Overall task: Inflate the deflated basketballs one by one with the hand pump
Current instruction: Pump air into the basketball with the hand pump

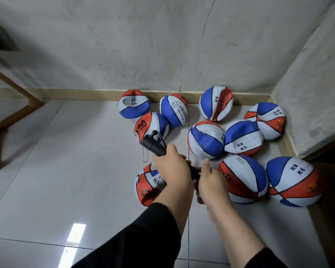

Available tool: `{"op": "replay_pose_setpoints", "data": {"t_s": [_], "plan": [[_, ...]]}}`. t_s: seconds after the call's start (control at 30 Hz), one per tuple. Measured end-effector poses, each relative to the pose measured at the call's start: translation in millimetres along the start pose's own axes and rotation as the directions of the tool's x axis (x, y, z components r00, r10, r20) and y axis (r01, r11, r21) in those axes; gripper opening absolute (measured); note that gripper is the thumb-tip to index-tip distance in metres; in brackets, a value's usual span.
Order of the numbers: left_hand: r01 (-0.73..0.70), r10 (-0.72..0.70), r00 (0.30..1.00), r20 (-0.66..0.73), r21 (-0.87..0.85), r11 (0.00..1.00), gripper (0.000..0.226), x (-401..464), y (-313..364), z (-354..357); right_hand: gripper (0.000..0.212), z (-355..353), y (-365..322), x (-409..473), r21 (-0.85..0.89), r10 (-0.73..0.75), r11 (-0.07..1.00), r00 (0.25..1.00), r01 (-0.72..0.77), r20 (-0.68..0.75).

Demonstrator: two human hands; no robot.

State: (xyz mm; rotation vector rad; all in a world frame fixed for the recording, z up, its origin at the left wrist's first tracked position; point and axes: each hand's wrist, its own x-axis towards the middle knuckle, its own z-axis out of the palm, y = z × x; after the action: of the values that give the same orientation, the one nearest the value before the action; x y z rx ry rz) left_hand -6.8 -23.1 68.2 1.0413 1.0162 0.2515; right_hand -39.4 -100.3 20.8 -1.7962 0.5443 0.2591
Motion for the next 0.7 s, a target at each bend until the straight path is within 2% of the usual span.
{"op": "replay_pose_setpoints", "data": {"t_s": [0.17, 0.3, 0.5, 0.6, 0.7], "plan": [[-0.007, 0.007, 1.0, 0.012, 0.01, 1.0, 0.017, 10, 15, 4, 0.061, -3, -4, 0, 0.024, 0.026, 0.999, 1.0, -0.026, 0.009], [-0.004, 0.004, 0.998, -0.056, -0.001, 1.0, 0.014, 36, 32, -5, 0.053, -18, 4, -1, 0.12, 0.165, 0.978, 0.986, -0.168, 0.041], [0.004, -0.004, 1.0, -0.02, -0.001, 1.0, 0.016, 13, 6, -1, 0.055, -6, 18, 5, 0.025, 0.068, 0.997, 0.998, -0.068, -0.001], [0.011, -0.011, 0.999, -0.03, 0.015, 1.0, 0.009, -7, -8, -1, 0.054, -6, 16, 2, 0.014, 0.04, 0.999, 0.999, -0.04, -0.003], [0.034, -0.034, 0.999, -0.004, 0.0, 0.999, 0.007, -9, -11, 0, 0.064, -4, 12, 0, 0.017, 0.034, 0.999, 0.999, -0.035, 0.004]]}}
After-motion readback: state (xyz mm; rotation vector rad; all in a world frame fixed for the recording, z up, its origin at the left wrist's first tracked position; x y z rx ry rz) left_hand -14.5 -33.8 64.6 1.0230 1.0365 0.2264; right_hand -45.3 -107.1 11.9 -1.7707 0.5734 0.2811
